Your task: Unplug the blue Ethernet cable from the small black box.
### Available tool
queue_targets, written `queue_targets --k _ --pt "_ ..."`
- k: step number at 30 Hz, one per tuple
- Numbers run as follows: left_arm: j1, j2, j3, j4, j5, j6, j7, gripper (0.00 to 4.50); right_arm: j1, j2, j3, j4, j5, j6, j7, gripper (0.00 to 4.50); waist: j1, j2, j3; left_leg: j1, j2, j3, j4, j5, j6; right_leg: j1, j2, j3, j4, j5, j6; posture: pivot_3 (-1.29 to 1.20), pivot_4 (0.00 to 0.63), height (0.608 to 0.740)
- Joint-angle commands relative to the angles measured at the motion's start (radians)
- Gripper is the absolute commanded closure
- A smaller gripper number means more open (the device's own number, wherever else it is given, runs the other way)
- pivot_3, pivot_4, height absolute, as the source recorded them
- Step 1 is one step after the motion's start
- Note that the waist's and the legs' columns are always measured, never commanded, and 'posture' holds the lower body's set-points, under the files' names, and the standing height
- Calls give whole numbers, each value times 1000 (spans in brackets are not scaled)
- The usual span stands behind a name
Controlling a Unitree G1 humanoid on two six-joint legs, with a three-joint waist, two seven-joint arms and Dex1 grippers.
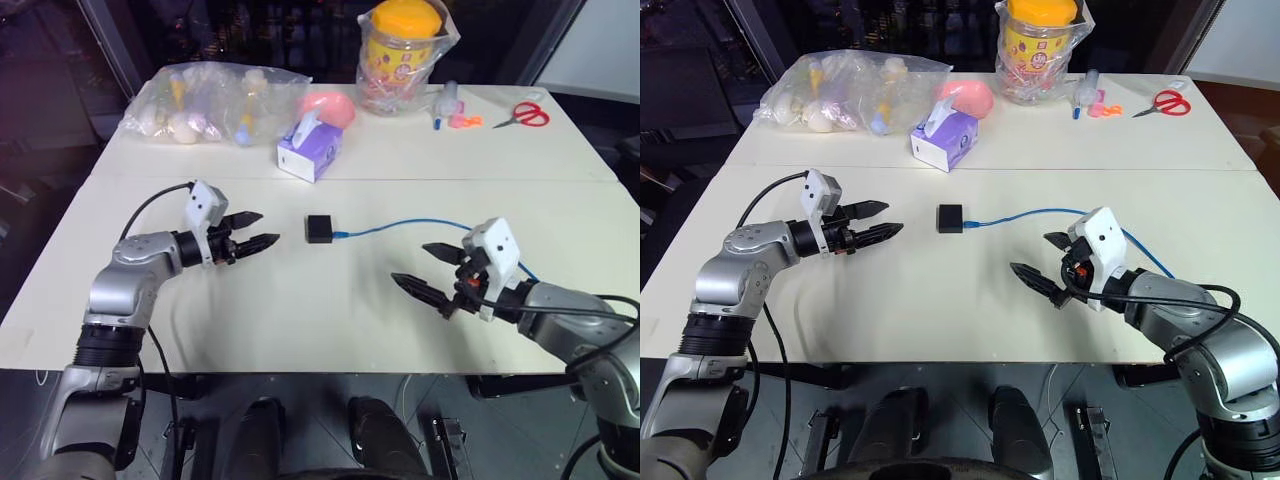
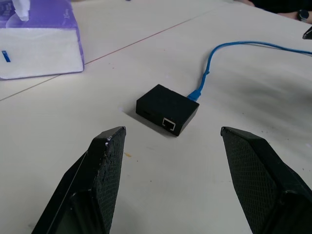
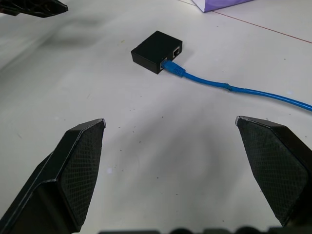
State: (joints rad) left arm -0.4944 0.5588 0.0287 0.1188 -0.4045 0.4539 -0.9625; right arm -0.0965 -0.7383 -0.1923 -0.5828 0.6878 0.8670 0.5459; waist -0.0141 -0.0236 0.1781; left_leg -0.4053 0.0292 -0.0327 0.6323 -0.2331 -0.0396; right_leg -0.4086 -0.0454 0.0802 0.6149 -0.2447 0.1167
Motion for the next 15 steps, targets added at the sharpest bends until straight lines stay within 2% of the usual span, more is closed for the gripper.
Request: queue_targets --k 1,15 --pt "-13 6 13 -23 -14 4 -6 1280 -12 -8 -15 -10 -3 -18 10 0 0 0 0 0 0 0 0 0 0 0 0 0 0 0 0 0 150 740" --pt "-21 7 0 -16 8 -6 -13 1280 -4 1 -9 -10 -15 -18 16 0 0 0 0 0 0 0 0 0 0 0 0 0 0 0 0 0 150 740"
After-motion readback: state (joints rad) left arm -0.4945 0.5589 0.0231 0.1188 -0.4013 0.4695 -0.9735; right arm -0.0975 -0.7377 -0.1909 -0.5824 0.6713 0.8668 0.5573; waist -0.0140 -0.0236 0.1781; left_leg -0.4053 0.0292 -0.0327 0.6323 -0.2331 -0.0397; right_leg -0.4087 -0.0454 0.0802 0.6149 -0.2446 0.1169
